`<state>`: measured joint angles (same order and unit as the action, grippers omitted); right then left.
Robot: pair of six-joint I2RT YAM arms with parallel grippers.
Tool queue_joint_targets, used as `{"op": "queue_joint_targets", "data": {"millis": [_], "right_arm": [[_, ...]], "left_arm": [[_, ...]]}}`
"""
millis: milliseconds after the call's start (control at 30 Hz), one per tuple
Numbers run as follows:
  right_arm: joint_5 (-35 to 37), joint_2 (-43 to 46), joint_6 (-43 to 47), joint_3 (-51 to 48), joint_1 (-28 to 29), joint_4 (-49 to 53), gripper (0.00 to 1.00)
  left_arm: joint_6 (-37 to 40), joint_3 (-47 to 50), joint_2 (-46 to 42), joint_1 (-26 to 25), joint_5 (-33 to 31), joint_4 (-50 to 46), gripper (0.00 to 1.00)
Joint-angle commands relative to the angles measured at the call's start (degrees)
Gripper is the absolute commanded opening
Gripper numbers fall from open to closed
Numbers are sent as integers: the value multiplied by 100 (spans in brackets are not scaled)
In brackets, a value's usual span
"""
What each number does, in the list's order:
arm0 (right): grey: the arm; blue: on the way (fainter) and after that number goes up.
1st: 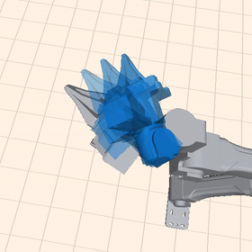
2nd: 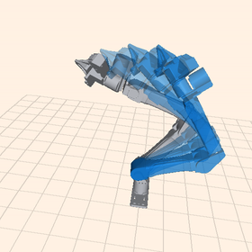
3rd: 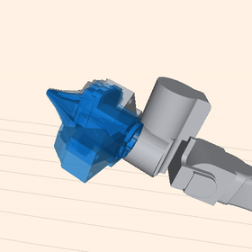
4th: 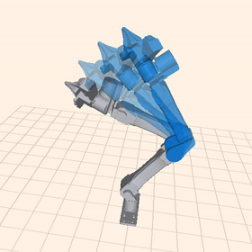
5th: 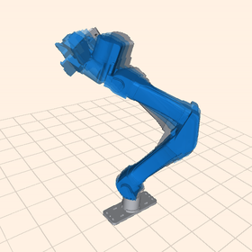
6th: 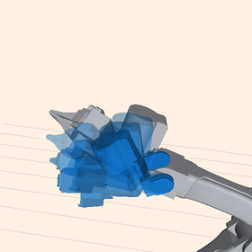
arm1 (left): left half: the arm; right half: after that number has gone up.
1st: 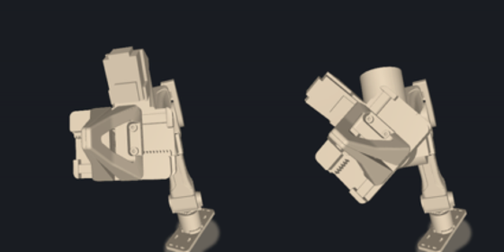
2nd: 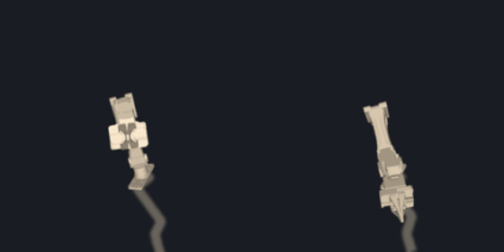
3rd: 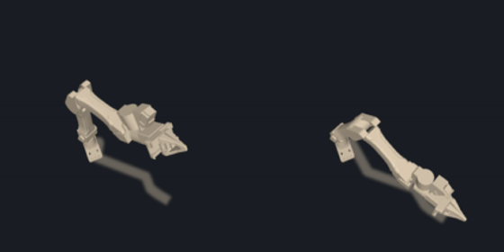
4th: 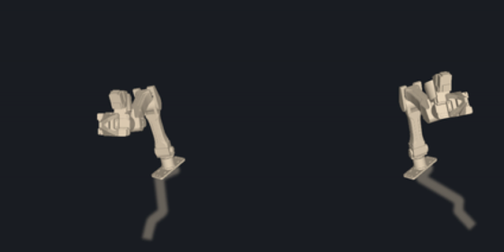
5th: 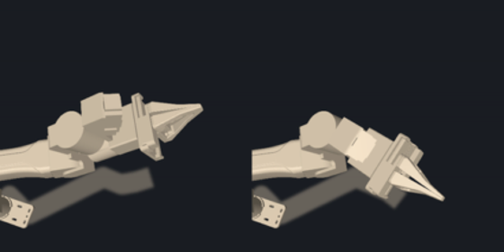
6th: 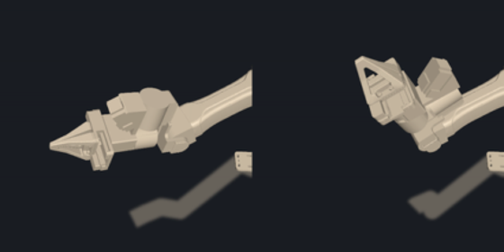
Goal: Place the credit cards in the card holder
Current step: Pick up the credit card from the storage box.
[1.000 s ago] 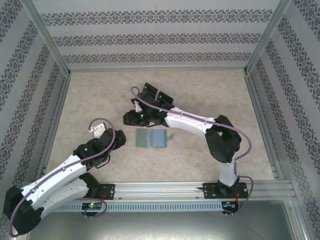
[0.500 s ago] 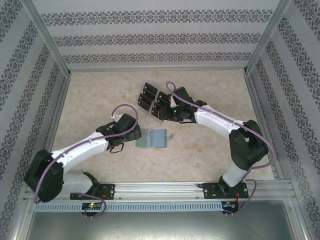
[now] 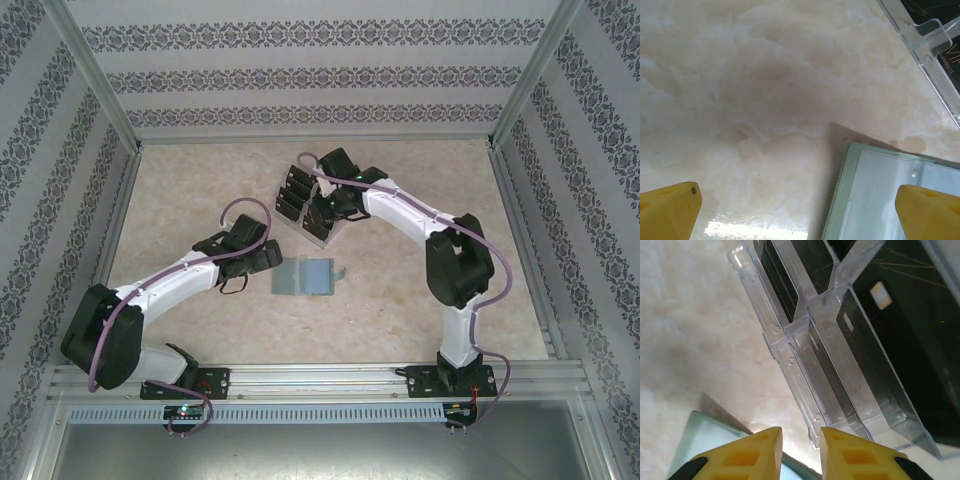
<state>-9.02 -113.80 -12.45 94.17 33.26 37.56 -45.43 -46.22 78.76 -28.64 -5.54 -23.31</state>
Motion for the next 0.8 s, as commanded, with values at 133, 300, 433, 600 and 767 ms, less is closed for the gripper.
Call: {"op": "queue_joint_targets", "data": {"millis": [133, 300, 433, 600, 767], "right_arm": [[798, -577, 688, 779, 339, 712, 28], [1145, -837, 751, 1013, 409, 808, 27], [1342, -1000, 855, 1203, 434, 950, 27], [1481, -1172, 976, 1386, 458, 1100, 27], [1498, -1360, 1040, 1563, 506, 1207, 26]], "left_arm": [[-76, 134, -291, 161, 64, 184, 100], [-89, 207, -353, 186, 90, 206, 100], [-94, 249, -365, 190, 107, 229, 100], [-106, 282, -376, 187, 122, 270, 100], [-120, 287, -378, 188, 115, 285, 100]]}}
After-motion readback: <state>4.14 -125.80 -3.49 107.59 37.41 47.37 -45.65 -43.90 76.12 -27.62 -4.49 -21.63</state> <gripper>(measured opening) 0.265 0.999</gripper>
